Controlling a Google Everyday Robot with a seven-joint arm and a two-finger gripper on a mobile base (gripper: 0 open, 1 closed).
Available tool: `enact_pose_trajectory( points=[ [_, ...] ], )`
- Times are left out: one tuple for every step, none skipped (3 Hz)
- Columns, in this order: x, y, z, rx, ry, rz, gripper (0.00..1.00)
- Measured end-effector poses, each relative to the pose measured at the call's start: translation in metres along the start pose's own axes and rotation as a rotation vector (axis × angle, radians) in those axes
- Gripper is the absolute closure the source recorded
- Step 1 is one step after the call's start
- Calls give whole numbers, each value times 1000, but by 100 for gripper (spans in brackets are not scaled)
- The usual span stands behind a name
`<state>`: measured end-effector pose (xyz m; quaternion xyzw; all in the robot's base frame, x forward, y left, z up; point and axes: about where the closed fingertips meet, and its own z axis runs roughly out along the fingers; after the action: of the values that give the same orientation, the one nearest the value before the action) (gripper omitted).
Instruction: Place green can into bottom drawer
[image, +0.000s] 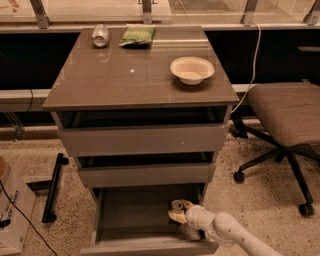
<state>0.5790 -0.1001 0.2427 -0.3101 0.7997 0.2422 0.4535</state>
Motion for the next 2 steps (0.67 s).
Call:
enact_pose_trajectory(
  points=[
    [21, -13, 6, 25, 0, 39, 52],
    [20, -11, 8, 20, 0, 38, 28]
  ],
)
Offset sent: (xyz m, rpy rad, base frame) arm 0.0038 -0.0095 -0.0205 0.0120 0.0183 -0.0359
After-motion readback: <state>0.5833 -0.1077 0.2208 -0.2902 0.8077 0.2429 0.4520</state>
